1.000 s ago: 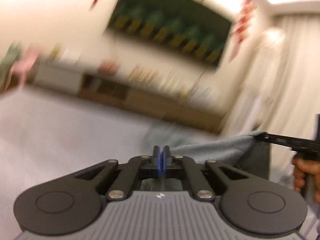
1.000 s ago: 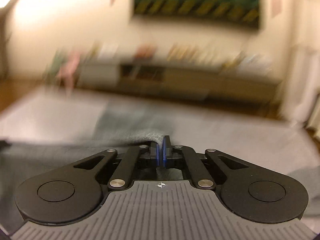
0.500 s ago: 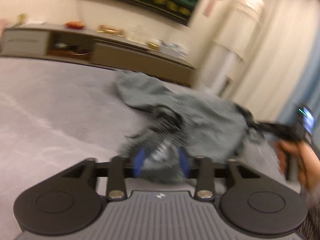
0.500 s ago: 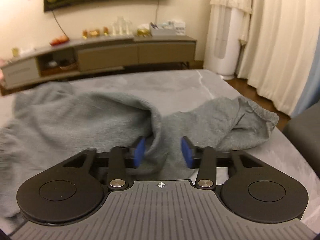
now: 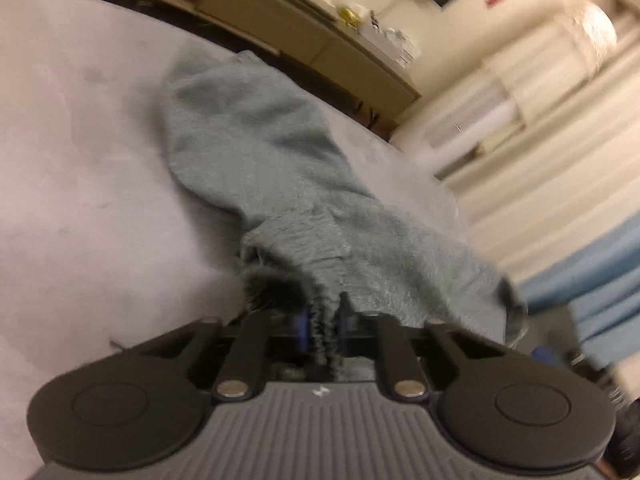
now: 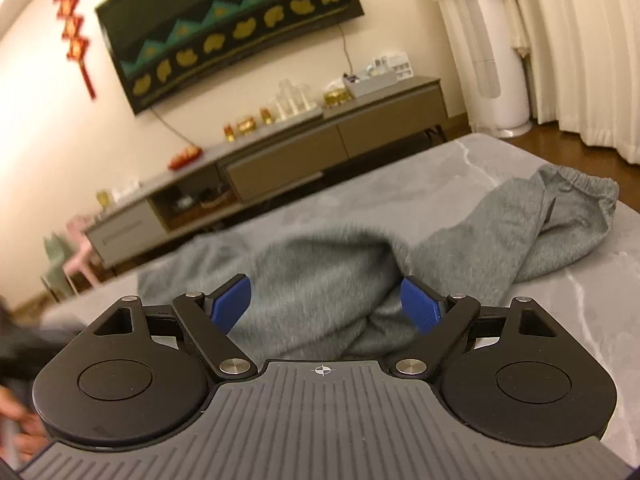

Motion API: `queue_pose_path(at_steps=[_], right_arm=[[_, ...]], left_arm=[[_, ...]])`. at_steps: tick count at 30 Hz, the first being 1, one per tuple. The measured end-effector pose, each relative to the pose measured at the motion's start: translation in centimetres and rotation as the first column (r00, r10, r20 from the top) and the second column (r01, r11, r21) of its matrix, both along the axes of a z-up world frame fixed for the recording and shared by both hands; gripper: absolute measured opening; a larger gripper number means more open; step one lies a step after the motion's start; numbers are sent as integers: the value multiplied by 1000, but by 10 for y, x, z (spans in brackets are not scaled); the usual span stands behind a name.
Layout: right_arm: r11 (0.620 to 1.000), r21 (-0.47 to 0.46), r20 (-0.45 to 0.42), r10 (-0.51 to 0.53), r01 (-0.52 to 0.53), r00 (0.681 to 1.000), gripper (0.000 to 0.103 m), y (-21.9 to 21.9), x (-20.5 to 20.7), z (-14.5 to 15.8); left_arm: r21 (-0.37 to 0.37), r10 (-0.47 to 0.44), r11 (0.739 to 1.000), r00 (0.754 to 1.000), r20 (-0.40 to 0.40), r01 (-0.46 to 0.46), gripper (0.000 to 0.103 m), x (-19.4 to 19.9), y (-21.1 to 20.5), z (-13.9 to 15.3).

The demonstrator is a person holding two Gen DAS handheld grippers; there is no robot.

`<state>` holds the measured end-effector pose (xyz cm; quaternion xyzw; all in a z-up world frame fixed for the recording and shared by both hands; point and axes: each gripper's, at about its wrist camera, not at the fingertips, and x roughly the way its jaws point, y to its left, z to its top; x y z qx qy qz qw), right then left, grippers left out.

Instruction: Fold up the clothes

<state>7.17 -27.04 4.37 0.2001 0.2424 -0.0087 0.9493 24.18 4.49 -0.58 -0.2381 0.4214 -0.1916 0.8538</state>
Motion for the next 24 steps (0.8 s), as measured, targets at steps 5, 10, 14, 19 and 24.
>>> queue_pose_path(at_steps=[5,10,14,19,24], right_arm=[[972,218,53,-104,90,993,85,-44,-9,10],[904,378,59,-237,198,970,85,-77,-23,6],[862,445,48,-295,244,954,85,-97,-25,1],[842,480,52,-310,248,949,86,-103,-17,-4],[847,507,61,-216,156,974,86,-96,-3,-3]], left_arm=[[68,-166,986,955,247,154,12,-27,-68,120],[150,-309,951,825,472,270,12,-51,-156,280],[173,-276,961,745,608,216,11,-61,-211,397],[21,-54,998,699,713,56,12,-82,-176,503],[-65,161,985,705,690,-160,12,-85,-55,502]])
